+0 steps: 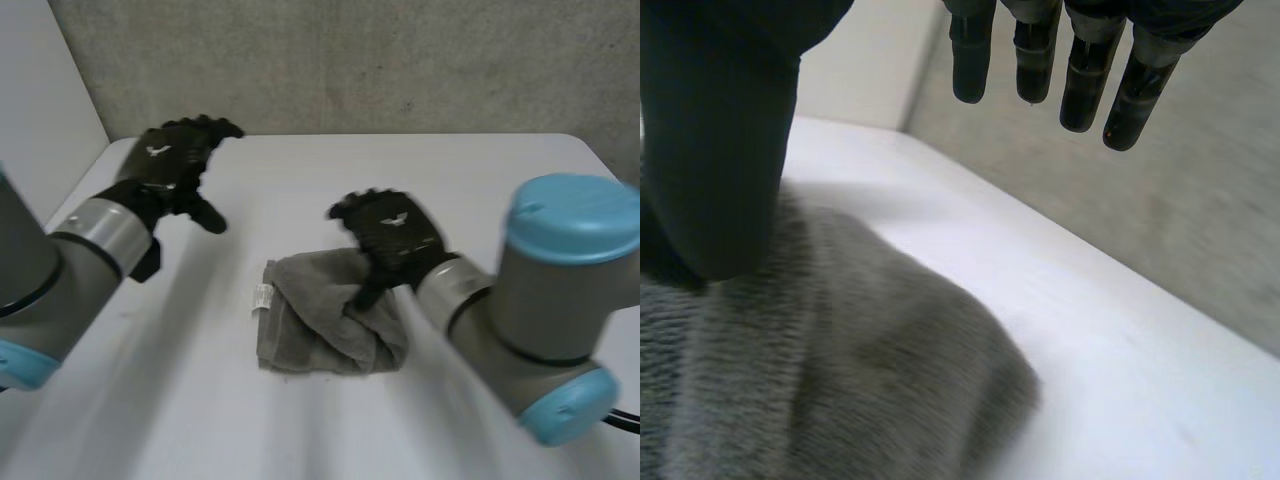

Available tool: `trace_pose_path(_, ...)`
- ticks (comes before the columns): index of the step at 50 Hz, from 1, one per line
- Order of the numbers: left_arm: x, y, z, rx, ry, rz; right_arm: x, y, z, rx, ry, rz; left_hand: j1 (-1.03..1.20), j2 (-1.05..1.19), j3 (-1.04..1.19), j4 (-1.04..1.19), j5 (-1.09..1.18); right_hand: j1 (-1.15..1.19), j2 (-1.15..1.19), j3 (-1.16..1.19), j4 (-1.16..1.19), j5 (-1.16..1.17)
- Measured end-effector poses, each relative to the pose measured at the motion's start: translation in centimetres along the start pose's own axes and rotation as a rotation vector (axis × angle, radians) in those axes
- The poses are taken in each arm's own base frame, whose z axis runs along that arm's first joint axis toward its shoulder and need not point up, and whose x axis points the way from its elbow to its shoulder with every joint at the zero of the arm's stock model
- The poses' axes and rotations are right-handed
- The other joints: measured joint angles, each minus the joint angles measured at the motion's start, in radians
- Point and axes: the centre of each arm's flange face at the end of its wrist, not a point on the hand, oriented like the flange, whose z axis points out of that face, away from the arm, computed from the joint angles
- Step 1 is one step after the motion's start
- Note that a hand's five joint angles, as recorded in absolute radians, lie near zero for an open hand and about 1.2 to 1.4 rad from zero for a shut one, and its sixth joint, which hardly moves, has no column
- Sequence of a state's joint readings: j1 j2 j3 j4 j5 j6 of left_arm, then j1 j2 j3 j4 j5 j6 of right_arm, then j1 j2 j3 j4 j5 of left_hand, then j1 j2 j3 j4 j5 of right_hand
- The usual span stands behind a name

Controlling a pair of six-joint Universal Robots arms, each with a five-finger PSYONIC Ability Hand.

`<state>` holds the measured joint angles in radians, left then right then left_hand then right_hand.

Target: Fold the towel.

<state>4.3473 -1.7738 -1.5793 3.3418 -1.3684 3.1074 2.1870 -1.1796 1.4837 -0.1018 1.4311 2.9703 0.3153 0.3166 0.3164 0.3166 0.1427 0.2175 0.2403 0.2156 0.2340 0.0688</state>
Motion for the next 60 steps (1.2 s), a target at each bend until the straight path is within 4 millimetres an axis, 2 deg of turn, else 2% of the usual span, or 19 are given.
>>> trace_pose_path(4,2.8,1.2,0.8,-0.067,0.073,-0.057,3.6,0.7,-0.9,-0.034,0.092,0.130,0.005,0.007,0.007,0.007,0.007,0.000,0.000,0.000,0.000,0.000)
trace_pose_path(5,4.0,2.2,1.0,-0.113,0.096,-0.078,4.5,1.1,-1.2,-0.053,0.109,0.160,0.009,0.008,0.008,0.008,0.007,0.000,0.000,0.000,0.000,0.000)
trace_pose_path(6,4.0,2.2,1.0,-0.113,0.096,-0.078,4.5,1.1,-1.2,-0.053,0.109,0.160,0.009,0.008,0.008,0.008,0.007,0.000,0.000,0.000,0.000,0.000)
trace_pose_path(7,5.6,3.9,1.2,-0.185,0.119,-0.100,5.3,1.7,-1.5,-0.083,0.122,0.193,0.009,0.008,0.008,0.009,0.007,0.000,0.000,0.000,0.000,0.000)
trace_pose_path(12,8.0,8.1,1.3,-0.334,0.116,-0.103,5.8,3.4,-1.6,-0.166,0.093,0.242,0.009,0.008,0.008,0.009,0.007,0.000,0.000,0.000,0.000,0.000)
trace_pose_path(17,8.8,10.5,1.2,-0.399,0.084,-0.071,5.2,4.7,-1.3,-0.222,0.046,0.265,0.009,0.008,0.008,0.009,0.007,0.000,0.000,0.000,0.000,0.000)
trace_pose_path(23,8.7,11.4,1.1,-0.417,0.068,-0.034,4.8,5.4,-0.9,-0.240,0.022,0.270,0.009,0.008,0.008,0.009,0.007,0.000,0.000,0.000,0.000,0.000)
trace_pose_path(29,7.7,12.4,0.9,-0.446,0.046,0.073,4.2,5.9,-0.1,-0.243,0.002,0.263,0.006,0.006,0.006,0.007,0.005,0.000,0.000,0.000,0.000,0.000)
trace_pose_path(32,6.8,12.5,1.0,-0.452,0.019,0.110,3.9,6.0,0.3,-0.242,-0.009,0.259,0.006,0.006,0.006,0.006,0.003,0.000,0.000,0.000,0.000,0.000)
trace_pose_path(34,5.4,12.5,1.3,-0.457,-0.023,0.155,3.2,6.1,1.0,-0.241,-0.027,0.250,0.006,0.003,0.002,0.001,0.001,0.000,0.000,0.000,0.000,0.000)
trace_pose_path(40,3.8,12.4,1.5,-0.465,-0.067,0.221,1.5,6.8,2.4,-0.243,-0.063,0.226,0.000,-0.005,-0.004,-0.006,-0.008,0.000,0.000,0.000,0.000,-0.001)
trace_pose_path(47,3.8,12.7,1.3,-0.481,-0.058,0.246,1.0,7.8,3.9,-0.257,-0.034,0.196,-0.010,-0.006,-0.005,-0.007,-0.011,0.000,0.000,0.000,0.000,-0.001)
trace_pose_path(51,4.3,12.7,1.1,-0.478,-0.043,0.247,1.5,7.4,4.2,-0.244,-0.005,0.179,-0.014,-0.010,-0.010,-0.011,-0.012,0.000,0.000,0.000,0.000,-0.005)
trace_pose_path(53,4.6,12.3,1.0,-0.468,-0.037,0.247,1.8,6.5,4.1,-0.223,0.009,0.171,-0.020,-0.021,-0.021,-0.022,-0.023,0.000,0.000,0.000,0.000,-0.005)
trace_pose_path(55,5.0,11.3,1.1,-0.435,-0.030,0.245,2.5,4.7,3.8,-0.176,0.028,0.162,-0.022,-0.025,-0.025,-0.027,-0.029,0.000,0.000,0.000,0.000,-0.005)
trace_pose_path(57,5.2,9.7,1.2,-0.389,-0.031,0.243,3.3,3.0,3.4,-0.132,0.049,0.158,-0.026,-0.032,-0.033,-0.034,-0.034,0.000,0.000,0.000,0.000,-0.005)
trace_pose_path(58,5.2,8.1,1.3,-0.346,-0.035,0.240,4.5,1.0,2.8,-0.080,0.081,0.155,-0.028,-0.034,-0.034,-0.035,-0.037,0.000,0.000,0.000,0.000,-0.005)
trace_pose_path(59,5.2,8.1,1.3,-0.346,-0.035,0.240,4.5,1.0,2.8,-0.080,0.081,0.155,-0.028,-0.034,-0.034,-0.035,-0.037,0.000,0.000,0.000,0.000,-0.005)
trace_pose_path(60,5.2,5.9,1.3,-0.286,-0.042,0.236,6.4,-1.8,1.8,-0.004,0.140,0.151,-0.030,-0.035,-0.037,-0.037,-0.037,0.000,0.000,0.000,0.000,-0.005)
